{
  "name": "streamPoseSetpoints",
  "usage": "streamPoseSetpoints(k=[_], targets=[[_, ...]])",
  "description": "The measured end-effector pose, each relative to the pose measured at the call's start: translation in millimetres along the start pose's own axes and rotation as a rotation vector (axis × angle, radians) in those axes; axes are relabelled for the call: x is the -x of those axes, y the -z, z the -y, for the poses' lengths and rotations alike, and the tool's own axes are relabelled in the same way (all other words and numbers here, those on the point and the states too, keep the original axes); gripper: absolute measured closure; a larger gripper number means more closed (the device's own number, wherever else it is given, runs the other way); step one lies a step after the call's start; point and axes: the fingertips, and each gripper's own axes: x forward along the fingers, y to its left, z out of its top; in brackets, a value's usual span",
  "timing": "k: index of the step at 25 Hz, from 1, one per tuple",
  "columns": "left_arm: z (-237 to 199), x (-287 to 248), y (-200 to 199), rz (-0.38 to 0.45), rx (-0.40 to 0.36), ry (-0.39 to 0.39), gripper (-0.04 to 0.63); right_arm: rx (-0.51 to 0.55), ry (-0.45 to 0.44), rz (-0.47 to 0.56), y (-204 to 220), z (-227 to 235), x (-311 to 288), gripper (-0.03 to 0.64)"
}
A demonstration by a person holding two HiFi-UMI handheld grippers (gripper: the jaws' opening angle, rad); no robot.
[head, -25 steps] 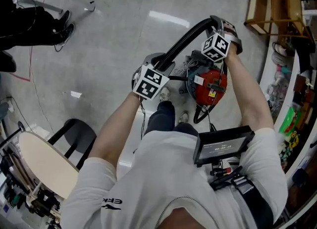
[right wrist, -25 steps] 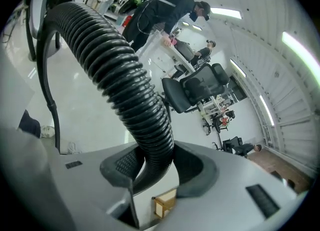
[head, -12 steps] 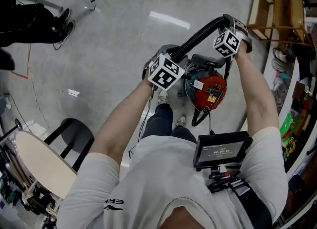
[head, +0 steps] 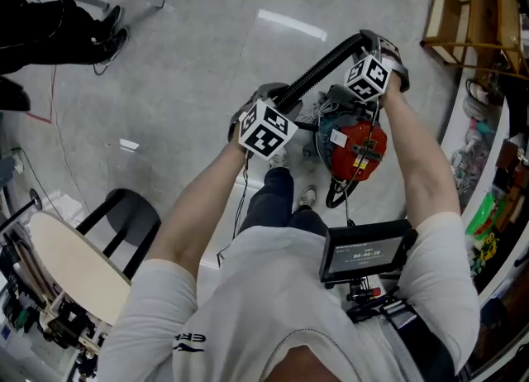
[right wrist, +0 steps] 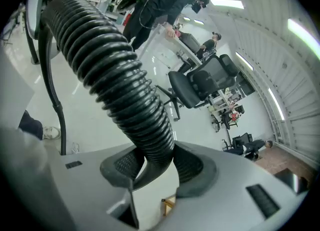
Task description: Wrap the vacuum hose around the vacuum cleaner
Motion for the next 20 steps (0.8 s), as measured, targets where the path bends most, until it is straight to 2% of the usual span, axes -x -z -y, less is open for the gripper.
streamPoseSetpoints(k=[10, 20], targets=[[14, 57, 81, -0.068, 0.076, -0.075, 0.42, 0.059, -0.114, 0.126, -65, -84, 21, 0.436], [61, 94, 155, -0.15, 0.181, -0.163, 0.422, 0.099, -0.205, 0.166, -84, -167, 57, 0.434]])
